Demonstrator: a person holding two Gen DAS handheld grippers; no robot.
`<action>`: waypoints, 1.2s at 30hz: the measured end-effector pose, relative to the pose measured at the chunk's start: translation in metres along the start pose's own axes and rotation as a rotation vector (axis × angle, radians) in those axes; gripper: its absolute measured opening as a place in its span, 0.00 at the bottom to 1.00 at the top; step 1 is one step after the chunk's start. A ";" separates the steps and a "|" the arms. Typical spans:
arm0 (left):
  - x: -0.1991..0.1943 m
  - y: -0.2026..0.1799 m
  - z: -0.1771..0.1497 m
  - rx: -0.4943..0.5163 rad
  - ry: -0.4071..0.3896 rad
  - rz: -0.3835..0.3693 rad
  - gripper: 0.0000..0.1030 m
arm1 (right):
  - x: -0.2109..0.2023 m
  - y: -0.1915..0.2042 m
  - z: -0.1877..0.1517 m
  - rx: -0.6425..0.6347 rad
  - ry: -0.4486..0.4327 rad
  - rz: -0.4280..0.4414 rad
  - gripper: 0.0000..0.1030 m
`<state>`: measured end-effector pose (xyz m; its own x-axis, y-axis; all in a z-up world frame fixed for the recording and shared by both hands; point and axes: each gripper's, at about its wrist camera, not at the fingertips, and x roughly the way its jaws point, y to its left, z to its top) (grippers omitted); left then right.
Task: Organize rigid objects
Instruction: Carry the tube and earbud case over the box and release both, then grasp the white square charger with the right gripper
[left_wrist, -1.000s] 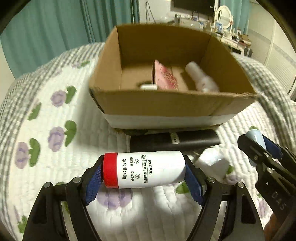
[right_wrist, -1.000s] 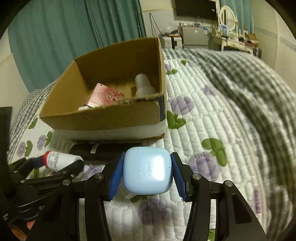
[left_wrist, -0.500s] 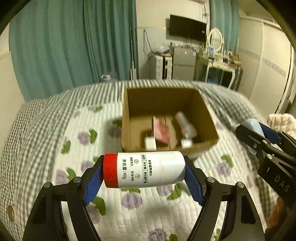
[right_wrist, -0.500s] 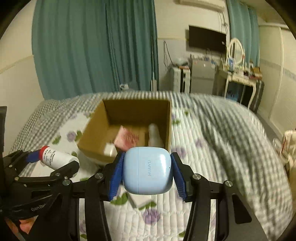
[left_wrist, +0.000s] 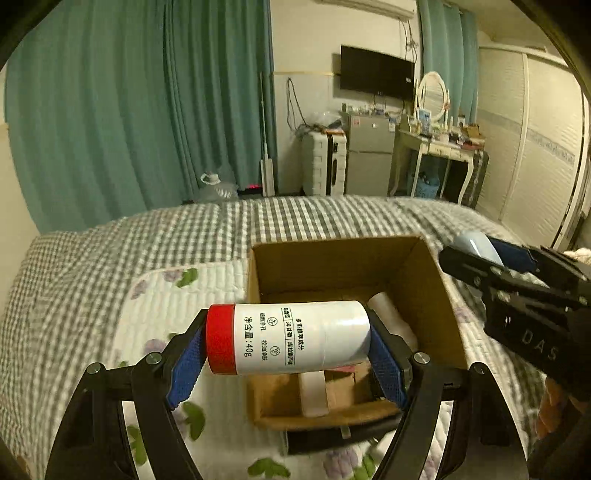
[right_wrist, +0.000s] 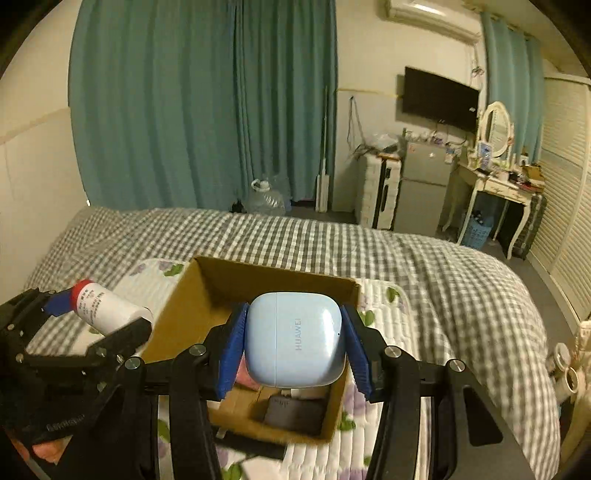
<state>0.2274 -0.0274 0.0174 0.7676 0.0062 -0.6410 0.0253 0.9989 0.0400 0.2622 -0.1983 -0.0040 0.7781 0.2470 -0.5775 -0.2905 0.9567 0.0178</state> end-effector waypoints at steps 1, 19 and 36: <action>0.015 -0.004 -0.002 0.014 0.022 0.013 0.78 | 0.012 -0.003 0.000 0.009 0.012 0.010 0.48; 0.045 -0.019 -0.018 0.032 0.032 -0.037 0.80 | 0.056 -0.024 -0.016 0.070 -0.024 0.016 0.74; -0.136 -0.007 -0.016 0.024 -0.100 -0.024 0.81 | -0.133 -0.004 -0.010 -0.036 -0.052 0.007 0.85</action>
<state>0.1127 -0.0344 0.0915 0.8267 -0.0239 -0.5622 0.0594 0.9972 0.0448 0.1542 -0.2367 0.0644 0.8037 0.2625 -0.5339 -0.3155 0.9489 -0.0084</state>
